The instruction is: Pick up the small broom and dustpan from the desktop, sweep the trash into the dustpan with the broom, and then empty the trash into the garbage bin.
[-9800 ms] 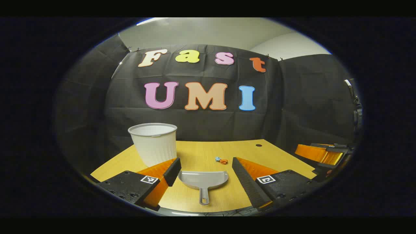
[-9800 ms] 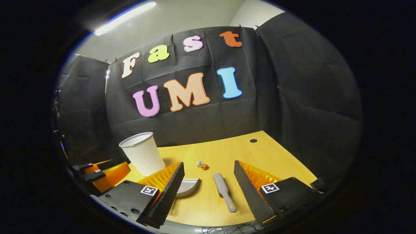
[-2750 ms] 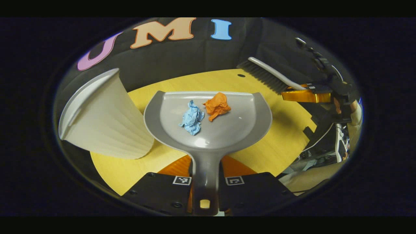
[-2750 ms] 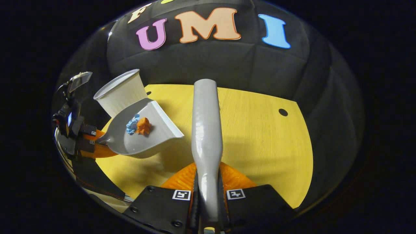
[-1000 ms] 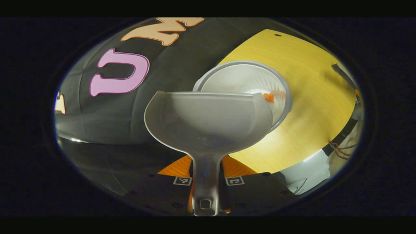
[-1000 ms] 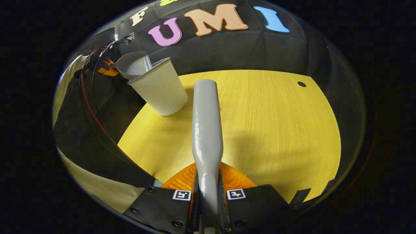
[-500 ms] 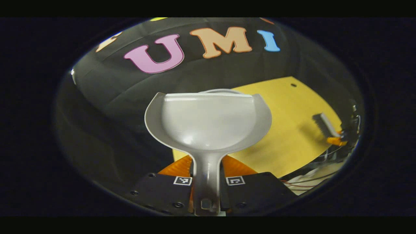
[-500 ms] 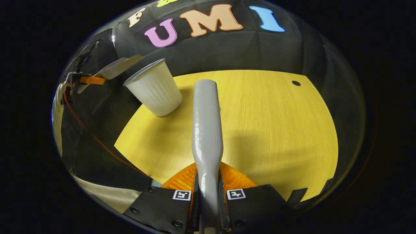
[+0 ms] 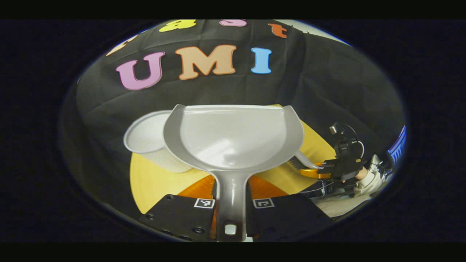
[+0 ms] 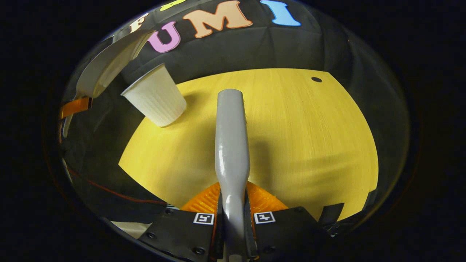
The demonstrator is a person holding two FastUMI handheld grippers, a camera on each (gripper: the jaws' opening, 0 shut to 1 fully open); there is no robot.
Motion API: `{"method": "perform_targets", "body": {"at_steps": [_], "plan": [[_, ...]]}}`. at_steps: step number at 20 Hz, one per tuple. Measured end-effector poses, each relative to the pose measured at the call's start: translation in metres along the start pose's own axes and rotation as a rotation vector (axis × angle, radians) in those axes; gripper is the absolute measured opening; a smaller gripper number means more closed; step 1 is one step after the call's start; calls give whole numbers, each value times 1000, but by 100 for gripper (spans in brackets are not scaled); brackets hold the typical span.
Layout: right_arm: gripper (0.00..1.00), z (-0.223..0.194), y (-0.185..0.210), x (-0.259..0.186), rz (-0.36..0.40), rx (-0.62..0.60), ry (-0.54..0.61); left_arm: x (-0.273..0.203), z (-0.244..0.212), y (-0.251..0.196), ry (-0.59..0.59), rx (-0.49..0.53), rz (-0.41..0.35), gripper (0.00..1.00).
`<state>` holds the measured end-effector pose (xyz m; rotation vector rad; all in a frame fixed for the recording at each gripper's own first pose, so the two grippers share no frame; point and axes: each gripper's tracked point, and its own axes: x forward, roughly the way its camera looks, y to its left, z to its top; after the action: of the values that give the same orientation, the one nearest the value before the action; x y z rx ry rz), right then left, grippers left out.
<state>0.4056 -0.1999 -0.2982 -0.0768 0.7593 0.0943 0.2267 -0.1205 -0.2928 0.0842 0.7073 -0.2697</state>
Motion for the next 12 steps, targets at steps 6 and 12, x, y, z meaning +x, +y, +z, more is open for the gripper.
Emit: {"method": "perform_targets", "body": {"at_steps": [6,12], "plan": [[25,-14,-26,27,-72,57,58,87,-99,-21,128,-218,112,24],[25,-30,-28,57,-89,74,139,94,-123,-20,243,-314,156,24]]}}
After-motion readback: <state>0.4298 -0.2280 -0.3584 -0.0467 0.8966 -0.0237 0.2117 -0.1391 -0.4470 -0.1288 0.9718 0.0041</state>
